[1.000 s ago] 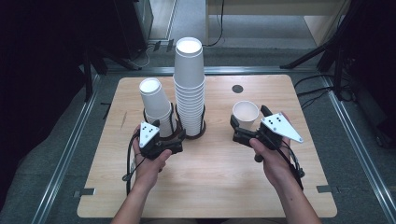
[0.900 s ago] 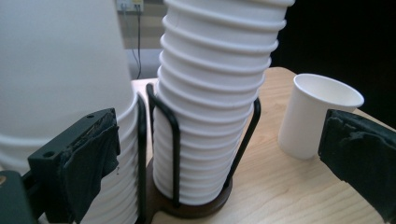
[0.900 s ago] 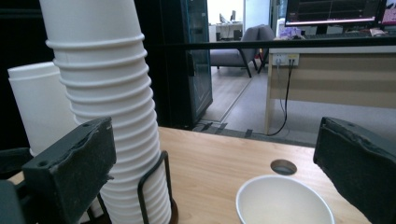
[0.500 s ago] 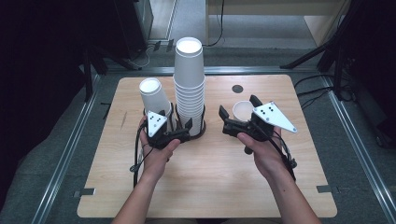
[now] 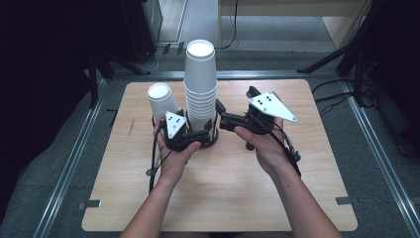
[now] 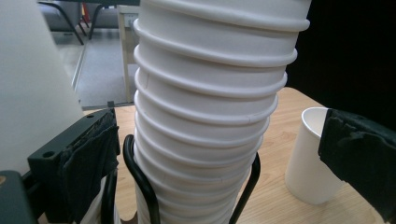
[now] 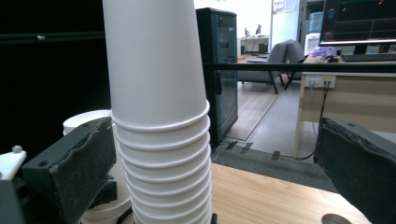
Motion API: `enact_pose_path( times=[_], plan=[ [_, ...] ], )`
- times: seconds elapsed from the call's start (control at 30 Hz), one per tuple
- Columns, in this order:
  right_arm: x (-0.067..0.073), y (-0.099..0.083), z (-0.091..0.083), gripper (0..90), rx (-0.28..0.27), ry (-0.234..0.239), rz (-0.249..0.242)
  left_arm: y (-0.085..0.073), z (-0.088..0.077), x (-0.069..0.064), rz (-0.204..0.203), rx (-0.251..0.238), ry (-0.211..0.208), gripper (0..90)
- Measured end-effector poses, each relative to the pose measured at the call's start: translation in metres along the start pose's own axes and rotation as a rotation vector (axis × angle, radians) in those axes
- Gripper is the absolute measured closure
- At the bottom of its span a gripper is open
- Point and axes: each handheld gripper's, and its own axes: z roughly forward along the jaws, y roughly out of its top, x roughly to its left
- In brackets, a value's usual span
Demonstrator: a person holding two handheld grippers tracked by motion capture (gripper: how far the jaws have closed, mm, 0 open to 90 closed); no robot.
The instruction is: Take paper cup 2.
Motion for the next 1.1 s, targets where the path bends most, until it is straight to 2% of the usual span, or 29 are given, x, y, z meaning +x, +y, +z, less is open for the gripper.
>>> enact_pose_path(
  times=[0.23, 0.6, 0.87, 1.0, 1.03, 1.1],
  plan=[
    [0.002, 0.003, 0.013, 0.0, 0.001, 0.014, -0.001, 0.004, 0.006, -0.001, -0.011, -0.007, 0.013, 0.0],
    [0.01, 0.01, 0.038, 0.0, 0.015, 0.035, -0.021, 0.008, 0.014, -0.004, 0.009, -0.026, 0.045, 0.0],
    [0.018, 0.017, 0.058, 0.0, 0.034, 0.079, -0.029, 0.007, 0.02, -0.005, 0.021, -0.027, 0.059, 0.0],
    [0.019, 0.021, 0.065, 0.0, 0.04, 0.093, -0.036, 0.008, 0.021, -0.005, 0.024, -0.035, 0.061, 0.0],
    [0.019, 0.023, 0.07, 0.0, 0.051, 0.111, -0.034, 0.009, 0.021, -0.006, 0.03, -0.039, 0.061, 0.0],
    [0.02, 0.024, 0.074, 0.0, 0.056, 0.11, -0.042, 0.01, 0.021, -0.005, 0.033, -0.052, 0.063, 0.0]
  ],
)
